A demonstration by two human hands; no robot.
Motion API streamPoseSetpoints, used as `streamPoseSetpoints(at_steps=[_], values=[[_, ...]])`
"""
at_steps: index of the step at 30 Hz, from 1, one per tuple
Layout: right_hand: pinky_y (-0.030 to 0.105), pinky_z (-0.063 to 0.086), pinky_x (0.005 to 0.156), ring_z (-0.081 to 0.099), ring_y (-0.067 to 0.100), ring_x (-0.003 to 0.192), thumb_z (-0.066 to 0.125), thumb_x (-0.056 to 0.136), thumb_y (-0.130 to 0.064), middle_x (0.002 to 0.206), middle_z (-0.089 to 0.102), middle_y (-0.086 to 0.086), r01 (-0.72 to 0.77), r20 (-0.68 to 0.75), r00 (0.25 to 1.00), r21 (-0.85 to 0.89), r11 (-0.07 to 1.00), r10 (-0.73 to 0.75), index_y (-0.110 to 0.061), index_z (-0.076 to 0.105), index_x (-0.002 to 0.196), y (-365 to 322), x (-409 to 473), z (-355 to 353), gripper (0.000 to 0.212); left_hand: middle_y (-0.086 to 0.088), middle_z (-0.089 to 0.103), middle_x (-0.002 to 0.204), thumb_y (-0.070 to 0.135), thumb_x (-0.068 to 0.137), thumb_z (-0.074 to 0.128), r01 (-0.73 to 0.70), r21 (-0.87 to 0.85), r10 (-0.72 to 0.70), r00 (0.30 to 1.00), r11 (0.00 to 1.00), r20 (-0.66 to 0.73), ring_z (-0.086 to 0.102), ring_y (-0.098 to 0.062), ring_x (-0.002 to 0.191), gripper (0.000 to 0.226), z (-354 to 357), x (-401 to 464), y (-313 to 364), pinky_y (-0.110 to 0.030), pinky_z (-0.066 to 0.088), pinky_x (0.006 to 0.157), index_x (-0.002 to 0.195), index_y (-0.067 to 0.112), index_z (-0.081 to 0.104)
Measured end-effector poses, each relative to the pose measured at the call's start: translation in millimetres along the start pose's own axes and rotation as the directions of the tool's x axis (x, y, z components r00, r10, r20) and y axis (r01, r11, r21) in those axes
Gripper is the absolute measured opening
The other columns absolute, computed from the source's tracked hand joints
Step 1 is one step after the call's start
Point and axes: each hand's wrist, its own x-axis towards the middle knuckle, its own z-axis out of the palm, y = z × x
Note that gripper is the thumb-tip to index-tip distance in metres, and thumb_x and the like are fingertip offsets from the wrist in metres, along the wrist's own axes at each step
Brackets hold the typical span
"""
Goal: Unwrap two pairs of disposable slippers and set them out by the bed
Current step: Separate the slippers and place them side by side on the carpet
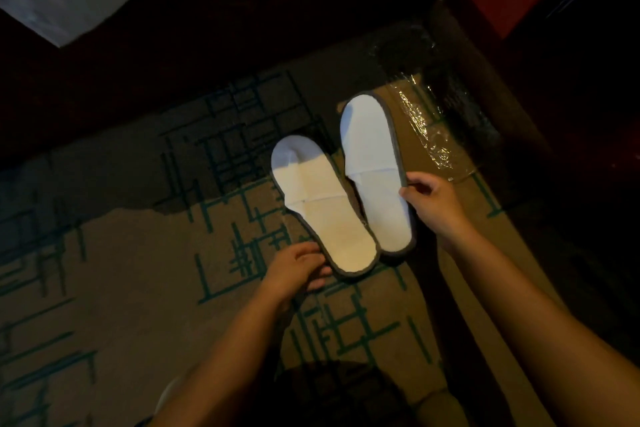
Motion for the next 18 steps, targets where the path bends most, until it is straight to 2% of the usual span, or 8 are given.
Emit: streamPoseSetpoints(at_steps=[3, 6, 8, 11, 13, 14, 16, 18], values=[[0.015, 0.04, 0.061, 0.052, -0.003, 0.077, 0.055, 0.087, -0.006, 0.092, 0.06, -0.008, -0.028, 0.016, 0.999, -0.012, 1.0, 0.028, -0.013, 0.062, 0.114, 0.8, 3.3, -9.7, 0.029, -0.002, 0.066, 0.08, 0.014, 0.089, 0.053, -0.081, 0.524, 0.132, 0.989, 0.848, -0.06, 0.061, -0.014, 0.073, 0.016, -17.9, 8.2, -3.9, -0.028, 0.05, 0.068, 0.082, 0.014, 0.067], [0.015, 0.044, 0.06, 0.055, -0.005, 0.075, 0.053, 0.088, -0.004, 0.087, 0.06, -0.013, -0.02, 0.06, 0.998, 0.0, 1.0, 0.02, -0.021, 0.064, 0.107, -4.9, 2.6, -17.3, 0.027, 0.001, 0.062, 0.088, 0.016, 0.086, 0.057, -0.303, 0.648, 0.541, 0.817, 0.699, -0.201, 0.057, -0.012, 0.078, 0.016, -37.1, 10.4, 19.2, -0.02, 0.044, 0.068, 0.099, 0.019, 0.065], [0.008, 0.046, 0.053, 0.06, -0.009, 0.062, 0.053, 0.086, 0.001, 0.081, 0.06, -0.013, 0.027, 0.105, 0.994, 0.036, 0.999, -0.031, -0.022, 0.063, 0.102, -12.7, 0.4, -13.6, 0.03, 0.003, 0.059, 0.097, 0.023, 0.086, 0.06, -0.413, 0.629, 0.655, 0.726, 0.658, -0.209, 0.056, -0.011, 0.083, 0.031, -46.8, 16.5, 43.2, -0.018, 0.045, 0.067, 0.117, 0.017, 0.058], [0.001, 0.039, 0.047, 0.055, -0.014, 0.048, 0.054, 0.083, 0.009, 0.075, 0.058, -0.007, 0.03, 0.185, 0.982, 0.082, 0.996, -0.045, -0.006, 0.058, 0.114, -17.8, -3.7, 9.3, 0.035, 0.0, 0.059, 0.102, 0.029, 0.088, 0.059, -0.36, 0.264, 0.424, 0.87, 0.895, -0.253, 0.061, -0.014, 0.085, 0.046, -52.2, 26.3, 74.9, -0.027, 0.052, 0.066, 0.13, 0.014, 0.046], [0.001, 0.04, 0.049, 0.056, -0.009, 0.051, 0.056, 0.083, 0.008, 0.076, 0.058, -0.004, -0.022, 0.26, 0.966, 0.068, 0.997, 0.004, 0.001, 0.055, 0.119, -16.8, -8.1, 29.6, 0.037, -0.006, 0.062, 0.086, 0.019, 0.088, 0.058, -0.305, -0.033, 0.289, 0.926, 0.952, -0.241, 0.06, -0.014, 0.073, 0.02, -54.9, 28.5, 81.5, -0.021, 0.053, 0.055, 0.107, 0.012, 0.059], [0.001, 0.041, 0.051, 0.056, -0.005, 0.055, 0.056, 0.083, 0.007, 0.078, 0.059, -0.001, -0.047, 0.293, 0.956, 0.063, 0.997, 0.026, 0.002, 0.055, 0.12, -15.1, -10.1, 38.5, 0.037, -0.007, 0.059, 0.076, 0.013, 0.088, 0.057, -0.31, -0.055, 0.285, 0.92, 0.949, -0.268, 0.057, -0.014, 0.067, 0.004, -57.4, 27.3, 81.8, -0.017, 0.052, 0.049, 0.088, 0.013, 0.06], [0.004, 0.046, 0.057, 0.058, 0.005, 0.069, 0.057, 0.085, 0.002, 0.089, 0.062, 0.006, -0.067, 0.305, 0.951, 0.025, 0.997, 0.056, 0.0, 0.057, 0.118, -8.6, -11.5, 50.0, 0.033, -0.007, 0.053, 0.067, 0.008, 0.088, 0.056, -0.323, -0.015, 0.304, 0.902, 0.946, -0.307, 0.053, -0.012, 0.061, 0.02, -65.9, 29.4, 74.8, -0.011, 0.049, 0.043, 0.07, 0.016, 0.054], [0.022, 0.052, 0.074, 0.062, 0.019, 0.086, 0.061, 0.086, -0.011, 0.098, 0.064, 0.009, -0.021, 0.196, 0.979, -0.132, 0.991, 0.047, -0.006, 0.061, 0.113, 2.0, -10.7, 52.4, 0.027, -0.006, 0.052, 0.067, 0.008, 0.088, 0.055, -0.293, -0.008, 0.275, 0.903, 0.956, -0.329, 0.052, -0.012, 0.061, 0.021, -75.5, 30.2, 65.1, -0.01, 0.048, 0.042, 0.07, 0.017, 0.053]])
